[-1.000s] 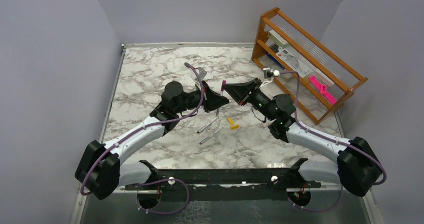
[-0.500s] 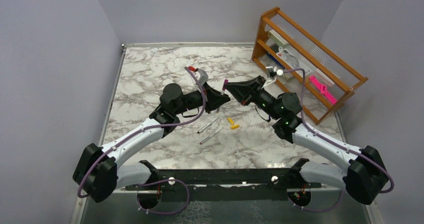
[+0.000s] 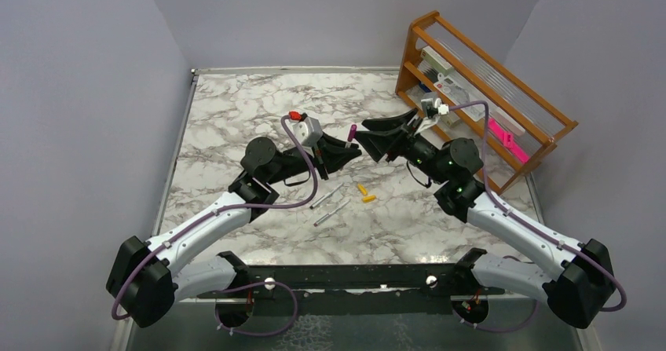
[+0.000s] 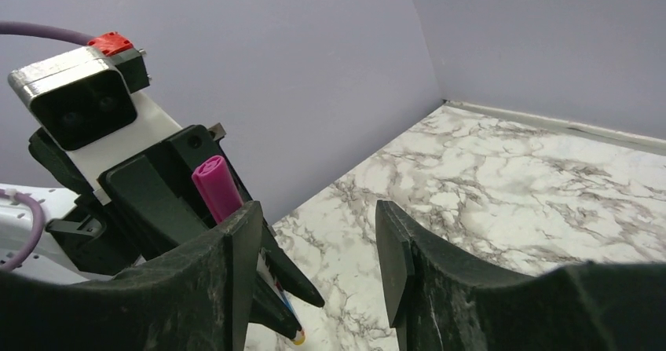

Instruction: Insert the pens into the pen caps

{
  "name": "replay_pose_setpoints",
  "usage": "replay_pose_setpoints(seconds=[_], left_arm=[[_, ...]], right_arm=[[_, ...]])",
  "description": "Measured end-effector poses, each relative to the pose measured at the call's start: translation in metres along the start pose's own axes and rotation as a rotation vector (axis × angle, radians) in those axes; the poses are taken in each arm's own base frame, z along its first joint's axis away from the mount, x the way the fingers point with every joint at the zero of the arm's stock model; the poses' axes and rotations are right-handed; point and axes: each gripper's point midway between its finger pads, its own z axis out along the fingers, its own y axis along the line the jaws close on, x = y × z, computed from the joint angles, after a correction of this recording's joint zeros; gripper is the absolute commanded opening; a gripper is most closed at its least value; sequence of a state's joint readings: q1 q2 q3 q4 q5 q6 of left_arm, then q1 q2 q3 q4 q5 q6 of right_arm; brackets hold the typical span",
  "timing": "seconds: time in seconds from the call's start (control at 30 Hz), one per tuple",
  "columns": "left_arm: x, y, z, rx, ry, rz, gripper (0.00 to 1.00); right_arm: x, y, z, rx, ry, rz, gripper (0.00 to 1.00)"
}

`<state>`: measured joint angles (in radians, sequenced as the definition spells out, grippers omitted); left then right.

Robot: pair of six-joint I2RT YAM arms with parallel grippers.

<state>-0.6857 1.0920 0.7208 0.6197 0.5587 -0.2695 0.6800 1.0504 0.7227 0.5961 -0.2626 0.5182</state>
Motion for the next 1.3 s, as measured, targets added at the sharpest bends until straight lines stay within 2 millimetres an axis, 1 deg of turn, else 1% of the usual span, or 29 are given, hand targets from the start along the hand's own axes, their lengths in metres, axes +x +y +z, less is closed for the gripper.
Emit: replay_pose_setpoints(seconds=[0.07, 0.23, 0.33, 0.37, 0.47, 0.57, 0.73, 0.87, 0.93, 1.0, 1.17, 1.3], left_arm=[[0.001, -0.002, 0.000, 0.006, 0.001, 0.004, 0.00], [0.003, -0.001, 0.001, 0.009, 0.006, 0.007, 0.00], [0.005, -0.002, 0.001, 0.010, 0.010, 0.004, 0.00], [0.005, -0.002, 0.001, 0.011, 0.010, 0.004, 0.00], [0.007, -0.002, 0.002, 0.015, 0.016, 0.000, 0.00], [0.015, -0.001, 0.004, 0.023, 0.036, -0.016, 0.00], [0.030, 0.000, 0.007, 0.035, 0.074, -0.055, 0.00], [0.034, -0.001, 0.007, 0.040, 0.083, -0.078, 0.00], [0.034, -0.001, 0.008, 0.041, 0.084, -0.088, 0.00], [0.036, -0.001, 0.009, 0.042, 0.090, -0.104, 0.00], [0.040, 0.001, 0.014, 0.040, 0.104, -0.142, 0.00], [0.040, 0.004, 0.019, 0.036, 0.108, -0.162, 0.00]], right_arm=[[0.001, -0.001, 0.000, 0.004, 0.006, 0.001, 0.56], [-0.005, 0.001, 0.001, 0.004, -0.006, -0.003, 0.56], [-0.008, 0.000, 0.000, 0.012, -0.012, -0.009, 0.53], [-0.009, 0.000, -0.001, 0.018, -0.016, -0.010, 0.51], [-0.020, -0.002, -0.004, 0.048, -0.051, 0.001, 0.51], [-0.029, -0.003, -0.004, 0.077, -0.076, 0.023, 0.51], [-0.043, 0.001, 0.004, 0.074, -0.098, 0.034, 0.51], [-0.049, 0.003, 0.017, 0.066, -0.083, 0.026, 0.49], [-0.046, 0.001, 0.020, 0.068, -0.060, 0.022, 0.48], [-0.039, -0.002, 0.022, 0.079, -0.029, 0.024, 0.47], [-0.020, -0.012, 0.019, 0.117, 0.045, 0.024, 0.39], [-0.012, -0.014, 0.017, 0.124, 0.077, 0.025, 0.38]])
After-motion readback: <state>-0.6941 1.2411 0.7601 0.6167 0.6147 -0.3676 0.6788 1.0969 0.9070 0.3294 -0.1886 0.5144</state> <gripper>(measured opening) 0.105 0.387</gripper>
